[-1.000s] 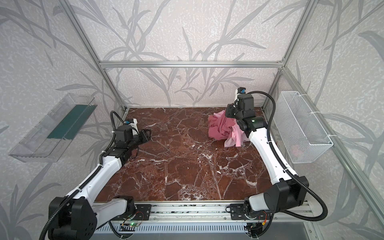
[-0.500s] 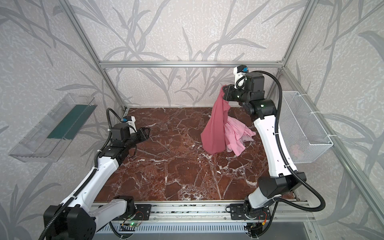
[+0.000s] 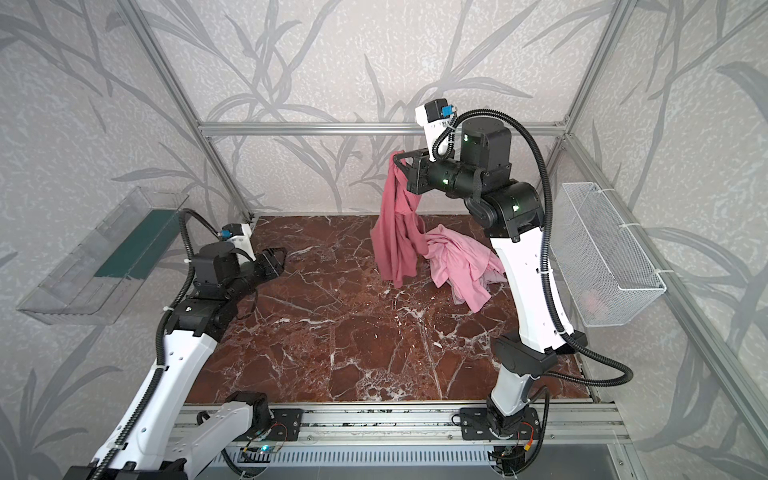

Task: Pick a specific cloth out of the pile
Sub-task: 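Grasp the rose-pink cloth with the right gripper and lift it up, then carry the rose-pink cloth toward the left gripper and lower it onto the table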

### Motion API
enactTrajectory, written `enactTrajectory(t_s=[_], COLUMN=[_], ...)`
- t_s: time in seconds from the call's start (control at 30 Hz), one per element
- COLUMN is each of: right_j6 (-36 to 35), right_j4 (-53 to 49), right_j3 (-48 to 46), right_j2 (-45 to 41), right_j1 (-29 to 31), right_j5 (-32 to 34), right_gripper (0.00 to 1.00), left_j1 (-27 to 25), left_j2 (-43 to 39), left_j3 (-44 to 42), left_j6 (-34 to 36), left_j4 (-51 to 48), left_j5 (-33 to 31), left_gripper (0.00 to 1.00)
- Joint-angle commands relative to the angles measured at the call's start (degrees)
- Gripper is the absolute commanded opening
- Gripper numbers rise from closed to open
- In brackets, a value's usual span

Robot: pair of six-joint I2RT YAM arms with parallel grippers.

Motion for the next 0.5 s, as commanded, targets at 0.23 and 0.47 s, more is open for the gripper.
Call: enactTrajectory(t_s=[0.23,0.47], right_j6=[-1.08,-3.1], right_j4=[-0.16,-1.64], right_j3=[2.9,6.28], right_j2=[5.81,9.62], right_j1=[4.14,9.56], right_j5=[-4.08,-2.68], right_gripper=[0.0,0.0], left_j1=[-0.23,-0.24], left_j2=[-4.12,-6.49], left_j3=[4.76,5.48], left_j6=[1.77,1.59], left_j4=[-9.85,-11.56], left_j5=[-3.27,-3.94], left_gripper=[0.45,0.45])
